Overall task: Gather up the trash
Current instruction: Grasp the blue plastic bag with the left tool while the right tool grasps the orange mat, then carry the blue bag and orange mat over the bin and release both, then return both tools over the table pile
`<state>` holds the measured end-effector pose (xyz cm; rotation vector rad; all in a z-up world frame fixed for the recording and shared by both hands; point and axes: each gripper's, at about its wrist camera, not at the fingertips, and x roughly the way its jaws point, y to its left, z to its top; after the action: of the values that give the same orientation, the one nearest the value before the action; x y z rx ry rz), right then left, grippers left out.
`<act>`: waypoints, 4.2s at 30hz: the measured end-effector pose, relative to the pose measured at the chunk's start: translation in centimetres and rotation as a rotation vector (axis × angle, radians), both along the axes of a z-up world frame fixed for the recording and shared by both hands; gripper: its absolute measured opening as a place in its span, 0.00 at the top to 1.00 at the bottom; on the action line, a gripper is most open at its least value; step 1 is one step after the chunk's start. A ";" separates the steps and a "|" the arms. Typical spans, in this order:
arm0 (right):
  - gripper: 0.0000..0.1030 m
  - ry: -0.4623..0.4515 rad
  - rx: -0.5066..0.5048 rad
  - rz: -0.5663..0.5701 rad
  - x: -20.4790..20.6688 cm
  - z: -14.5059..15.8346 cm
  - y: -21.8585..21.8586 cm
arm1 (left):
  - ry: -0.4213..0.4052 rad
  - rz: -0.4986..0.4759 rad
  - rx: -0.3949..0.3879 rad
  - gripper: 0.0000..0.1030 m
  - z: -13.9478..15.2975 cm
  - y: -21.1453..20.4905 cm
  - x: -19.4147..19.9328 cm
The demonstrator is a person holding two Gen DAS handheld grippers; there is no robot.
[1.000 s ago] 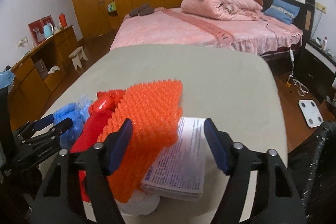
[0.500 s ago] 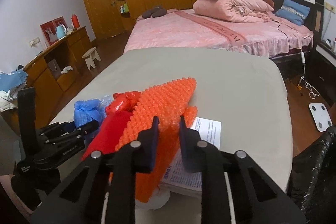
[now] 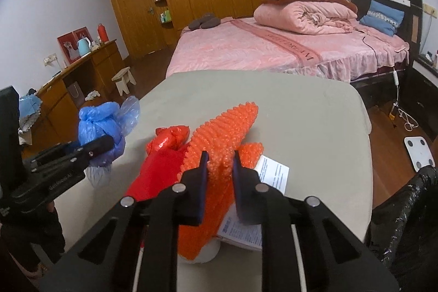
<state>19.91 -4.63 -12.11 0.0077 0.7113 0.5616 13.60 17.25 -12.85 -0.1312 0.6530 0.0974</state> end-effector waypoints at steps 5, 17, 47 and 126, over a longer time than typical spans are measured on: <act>0.86 -0.022 0.026 0.013 -0.8 1.1 -0.6 | -0.018 -0.024 -0.001 0.71 1.0 -1.3 -0.6; 0.86 -0.105 0.085 -0.001 -2.2 5.4 -2.7 | -0.077 -0.046 0.009 0.71 4.2 -3.4 -1.1; 0.86 -0.150 0.033 -0.294 -8.2 7.4 -18.5 | -0.144 -0.356 -0.041 0.71 6.6 -19.1 -0.6; 0.07 -0.102 0.002 -0.233 -3.2 1.2 -5.8 | -0.117 0.000 0.097 0.13 1.0 -4.1 -1.9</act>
<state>16.70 -10.45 -10.91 0.0628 0.6005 0.3374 11.71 13.18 -11.82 -0.0432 0.5304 0.1205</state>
